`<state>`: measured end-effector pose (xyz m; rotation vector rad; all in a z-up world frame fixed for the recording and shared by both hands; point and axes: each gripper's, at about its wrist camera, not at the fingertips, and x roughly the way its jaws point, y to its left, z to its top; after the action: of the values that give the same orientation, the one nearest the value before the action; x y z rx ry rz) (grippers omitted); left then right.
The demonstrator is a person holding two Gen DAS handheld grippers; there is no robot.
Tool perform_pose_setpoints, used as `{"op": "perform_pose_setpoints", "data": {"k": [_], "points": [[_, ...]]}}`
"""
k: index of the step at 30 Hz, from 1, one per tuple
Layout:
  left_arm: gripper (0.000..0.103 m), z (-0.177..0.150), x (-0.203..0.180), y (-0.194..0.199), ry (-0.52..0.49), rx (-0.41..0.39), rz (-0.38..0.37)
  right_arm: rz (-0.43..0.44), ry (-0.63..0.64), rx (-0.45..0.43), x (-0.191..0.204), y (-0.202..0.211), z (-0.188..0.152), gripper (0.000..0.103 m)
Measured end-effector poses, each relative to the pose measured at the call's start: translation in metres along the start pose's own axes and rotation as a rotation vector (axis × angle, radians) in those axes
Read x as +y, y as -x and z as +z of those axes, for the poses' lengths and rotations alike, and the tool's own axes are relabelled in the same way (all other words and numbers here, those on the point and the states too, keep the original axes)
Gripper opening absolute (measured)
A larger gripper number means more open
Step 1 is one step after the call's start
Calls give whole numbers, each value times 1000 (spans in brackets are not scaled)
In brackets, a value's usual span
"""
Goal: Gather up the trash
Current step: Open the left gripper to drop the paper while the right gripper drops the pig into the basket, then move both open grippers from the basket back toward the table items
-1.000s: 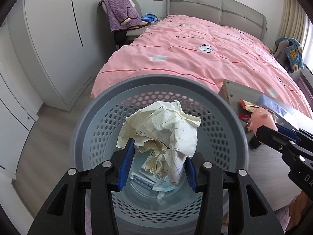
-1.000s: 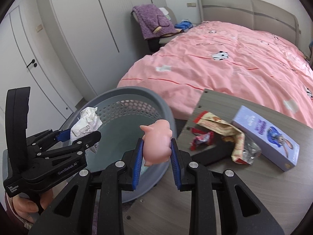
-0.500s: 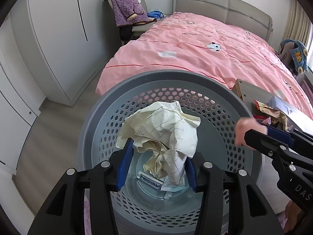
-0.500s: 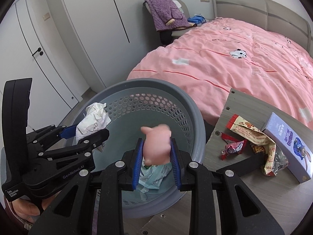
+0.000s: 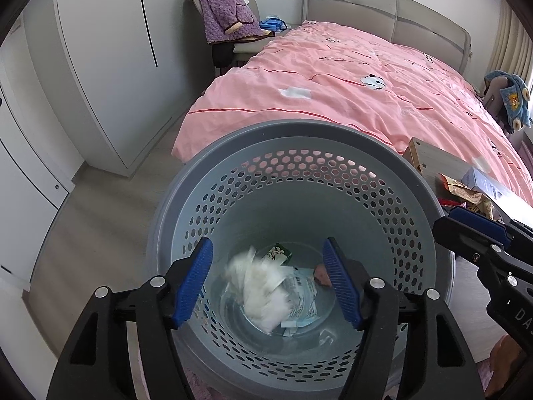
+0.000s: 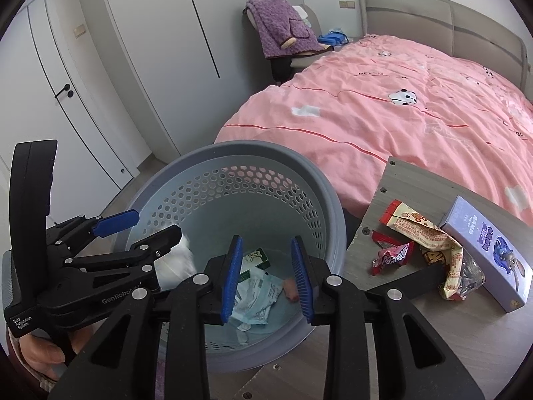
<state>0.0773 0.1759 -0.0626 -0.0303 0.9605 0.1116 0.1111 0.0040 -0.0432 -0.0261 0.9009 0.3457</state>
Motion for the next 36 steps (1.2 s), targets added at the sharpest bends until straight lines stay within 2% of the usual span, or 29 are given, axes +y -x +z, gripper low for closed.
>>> {"op": "perform_pose_setpoints", "data": {"k": [16,36], "points": [[69,-2,4,12,17,-25,22,-1,4,-15,1,7,-2,34],[73,-5,-4,26,11,-56,23,-37,-30,-45,-9,30,-12,46]]}}
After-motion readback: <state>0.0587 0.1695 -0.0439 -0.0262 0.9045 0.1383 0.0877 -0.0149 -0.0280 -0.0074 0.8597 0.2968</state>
